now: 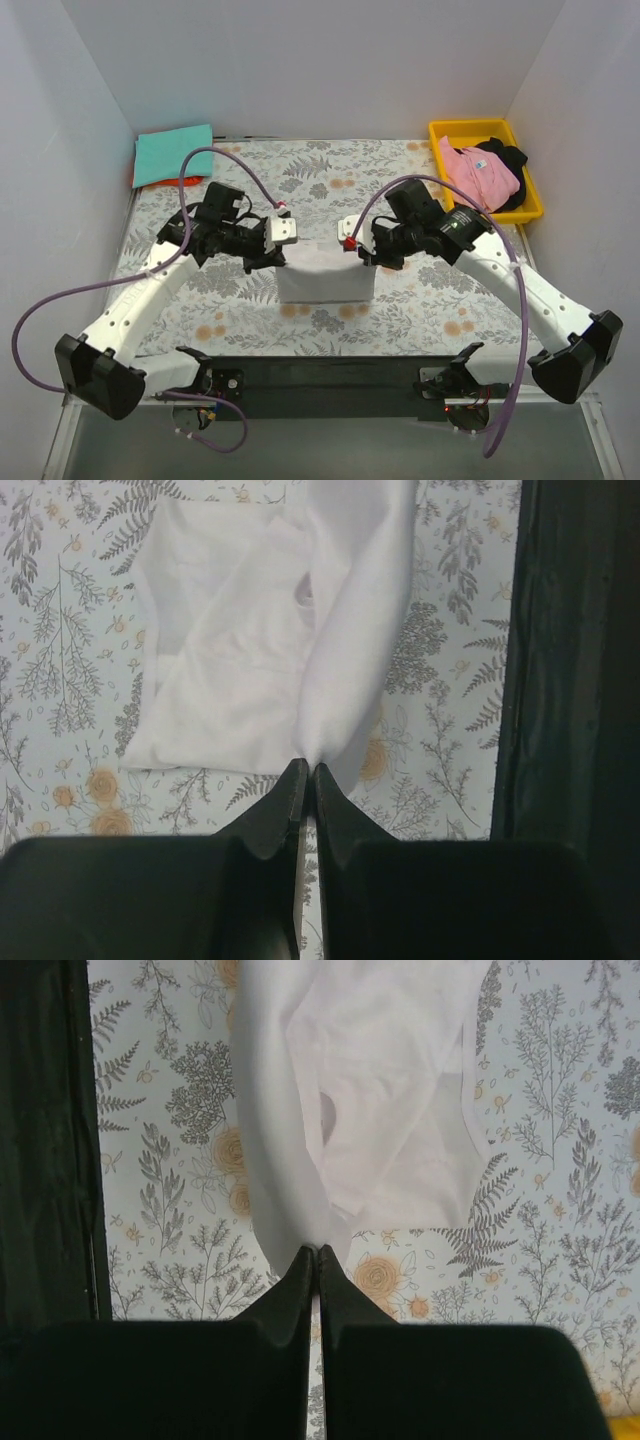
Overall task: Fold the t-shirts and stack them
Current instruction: Fold the tshirt
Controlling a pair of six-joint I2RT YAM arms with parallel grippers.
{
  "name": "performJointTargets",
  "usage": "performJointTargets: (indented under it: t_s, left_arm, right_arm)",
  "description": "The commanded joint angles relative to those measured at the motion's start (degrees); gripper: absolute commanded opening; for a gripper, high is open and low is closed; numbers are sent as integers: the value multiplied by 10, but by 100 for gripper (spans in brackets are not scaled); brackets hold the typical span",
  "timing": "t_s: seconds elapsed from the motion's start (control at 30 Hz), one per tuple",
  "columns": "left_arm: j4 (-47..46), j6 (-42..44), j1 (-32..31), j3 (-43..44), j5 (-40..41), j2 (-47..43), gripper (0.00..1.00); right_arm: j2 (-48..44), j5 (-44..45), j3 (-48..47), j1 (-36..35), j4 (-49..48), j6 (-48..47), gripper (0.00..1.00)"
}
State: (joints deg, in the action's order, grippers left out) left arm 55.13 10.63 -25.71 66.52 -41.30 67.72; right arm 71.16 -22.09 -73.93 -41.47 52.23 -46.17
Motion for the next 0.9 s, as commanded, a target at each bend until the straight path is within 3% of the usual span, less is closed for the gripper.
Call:
performJointTargets:
  t_s: [0.0,0.27,0.57,0.73,0.87]
  left_arm:
    - [-54,-20,6,26,38,53,0]
    - [-158,-23,58,55,23,201,0]
    - [-202,-9,85,74,17,375,0]
    - [-201,-7,84,46,7,383,0]
    - [-194,15,75,-23,-8,314,0]
  right_arm:
    - [47,-17,-13,24,13,-43,1]
    - [214,-67,-73,124,-17,-114,1]
    - [396,-123,-126,129,-69,-66,1]
    - [437,-132,-118,128,-83,-15,1]
    - [387,-137,-19,119,-106,1,1]
